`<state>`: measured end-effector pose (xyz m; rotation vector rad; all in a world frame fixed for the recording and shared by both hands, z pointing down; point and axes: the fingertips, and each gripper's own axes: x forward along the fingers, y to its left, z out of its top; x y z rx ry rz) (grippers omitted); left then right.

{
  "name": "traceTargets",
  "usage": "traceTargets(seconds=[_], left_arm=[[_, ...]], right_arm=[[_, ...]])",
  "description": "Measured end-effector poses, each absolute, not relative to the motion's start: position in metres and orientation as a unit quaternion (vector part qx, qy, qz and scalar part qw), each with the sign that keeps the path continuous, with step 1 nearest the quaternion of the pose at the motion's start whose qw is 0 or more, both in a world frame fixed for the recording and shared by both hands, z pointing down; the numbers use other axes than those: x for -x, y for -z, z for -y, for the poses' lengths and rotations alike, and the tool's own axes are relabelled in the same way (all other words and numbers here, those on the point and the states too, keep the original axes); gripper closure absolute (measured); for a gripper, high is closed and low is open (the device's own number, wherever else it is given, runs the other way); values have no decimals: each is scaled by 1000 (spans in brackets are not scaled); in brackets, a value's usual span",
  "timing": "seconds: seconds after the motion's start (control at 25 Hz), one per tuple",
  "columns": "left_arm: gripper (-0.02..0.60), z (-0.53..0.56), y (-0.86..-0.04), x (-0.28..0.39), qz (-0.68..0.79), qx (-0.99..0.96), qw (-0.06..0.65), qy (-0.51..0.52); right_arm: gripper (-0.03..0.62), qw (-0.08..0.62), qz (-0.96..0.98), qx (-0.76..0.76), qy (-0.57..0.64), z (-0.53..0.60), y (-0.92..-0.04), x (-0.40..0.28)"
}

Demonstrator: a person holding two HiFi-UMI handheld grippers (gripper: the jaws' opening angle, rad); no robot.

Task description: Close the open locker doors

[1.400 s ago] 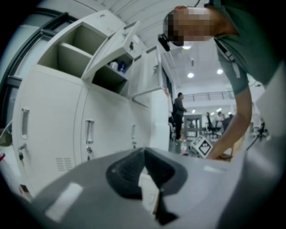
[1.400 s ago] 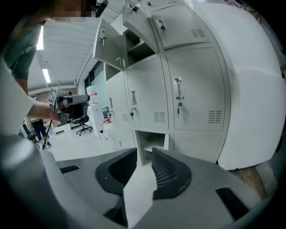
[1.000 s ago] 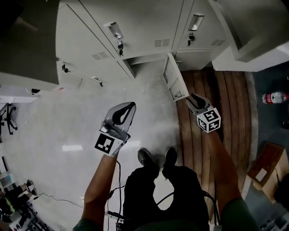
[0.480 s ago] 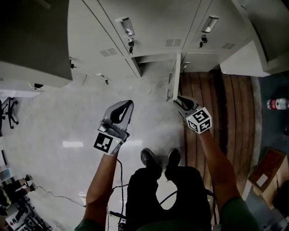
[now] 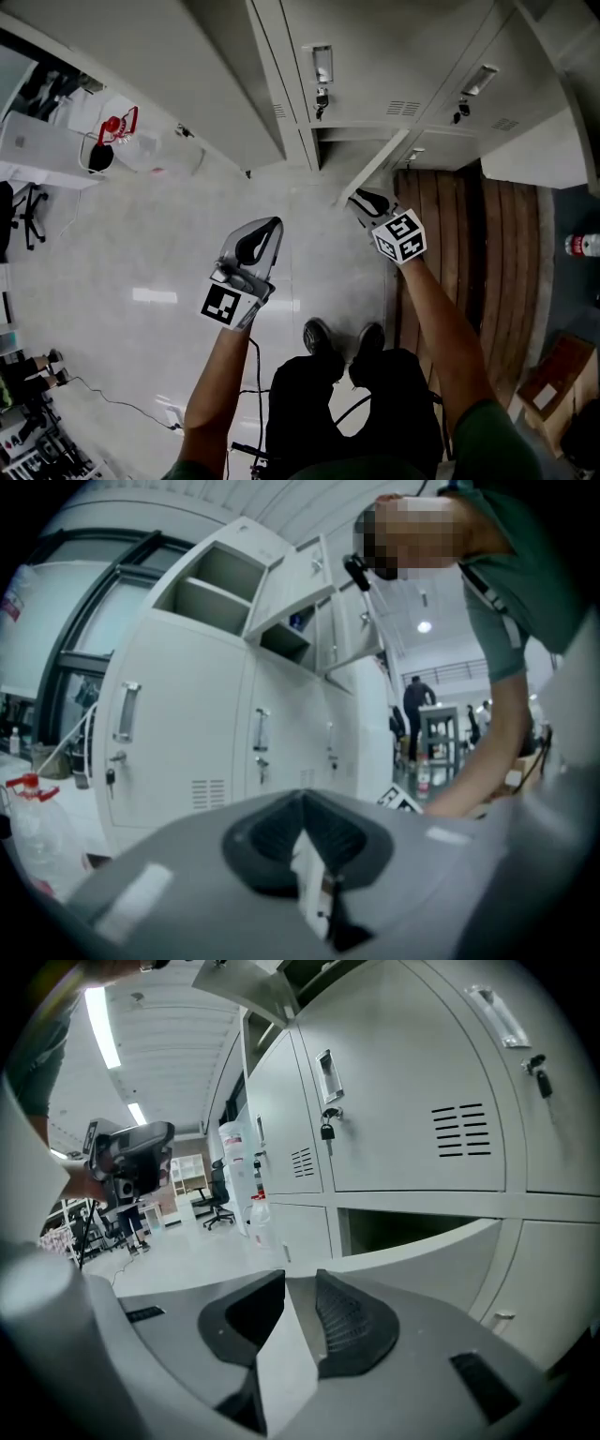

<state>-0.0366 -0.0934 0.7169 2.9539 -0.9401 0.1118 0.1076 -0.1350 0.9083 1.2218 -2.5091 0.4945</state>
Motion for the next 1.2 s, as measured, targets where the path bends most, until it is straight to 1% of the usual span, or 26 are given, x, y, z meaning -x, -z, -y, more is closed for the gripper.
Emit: traceTargets(seconds=[0.28,0.6,0.92,1.08,1.2], left_arm=[[578,106,-702,42,307,-951,6,-36],[578,115,-702,43,314,-949,-4,-44],[578,122,-701,45,325,-945,-2,-48],[578,122,-689,41,328,-943,1,-46],[578,116,-678,39,327,-943,1,-64]], right_arm=[[500,159,875,-424,-169,196,-913,-83],[500,172,855,-455,-178,256,-925,-103],[499,182,842,-473,-184,284,-925,-119],[488,185,837,-479,-187,290,-912,-126],[485,189,841,-468,-193,279,-897,-126]])
